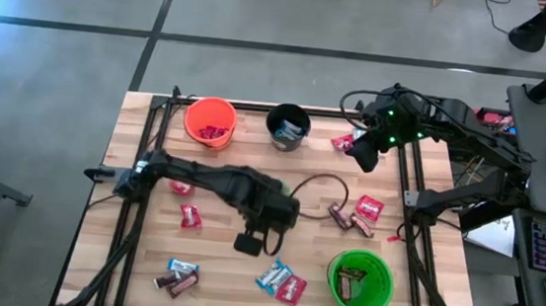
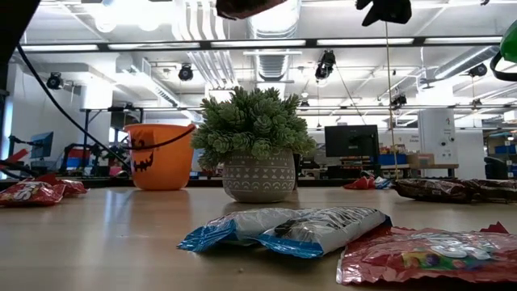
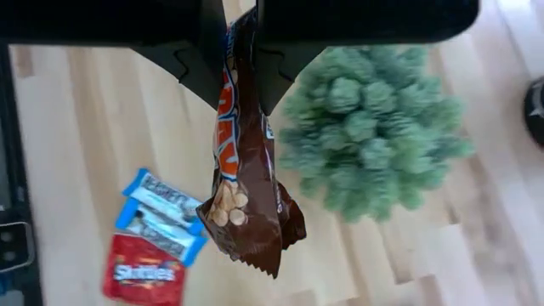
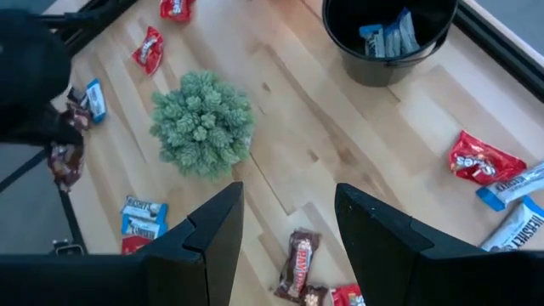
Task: Organize candy in baskets
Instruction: Put the brown chocolate bar into the green bucket
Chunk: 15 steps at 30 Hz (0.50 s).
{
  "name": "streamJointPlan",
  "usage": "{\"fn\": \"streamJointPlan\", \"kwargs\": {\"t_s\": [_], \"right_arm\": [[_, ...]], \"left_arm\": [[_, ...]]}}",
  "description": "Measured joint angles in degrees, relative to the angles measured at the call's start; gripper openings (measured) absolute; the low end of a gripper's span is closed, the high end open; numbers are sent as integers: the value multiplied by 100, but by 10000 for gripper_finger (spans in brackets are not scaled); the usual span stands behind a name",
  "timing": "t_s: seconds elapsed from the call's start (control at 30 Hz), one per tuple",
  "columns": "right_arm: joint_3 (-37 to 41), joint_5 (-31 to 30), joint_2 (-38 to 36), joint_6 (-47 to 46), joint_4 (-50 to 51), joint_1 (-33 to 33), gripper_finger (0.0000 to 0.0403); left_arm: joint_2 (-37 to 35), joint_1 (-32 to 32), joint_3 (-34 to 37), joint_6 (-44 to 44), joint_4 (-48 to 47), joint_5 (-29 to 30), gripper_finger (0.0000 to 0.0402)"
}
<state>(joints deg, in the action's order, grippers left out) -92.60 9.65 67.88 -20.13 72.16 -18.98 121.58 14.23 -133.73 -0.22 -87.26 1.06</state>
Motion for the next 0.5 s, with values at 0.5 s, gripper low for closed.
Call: {"fn": "streamJointPlan", "kwargs": {"t_s": [0.5], "right_arm": [[0, 297, 314, 680, -45, 0, 178]], "left_arm": [[-58, -996, -125, 1409, -251, 9, 0]]}}
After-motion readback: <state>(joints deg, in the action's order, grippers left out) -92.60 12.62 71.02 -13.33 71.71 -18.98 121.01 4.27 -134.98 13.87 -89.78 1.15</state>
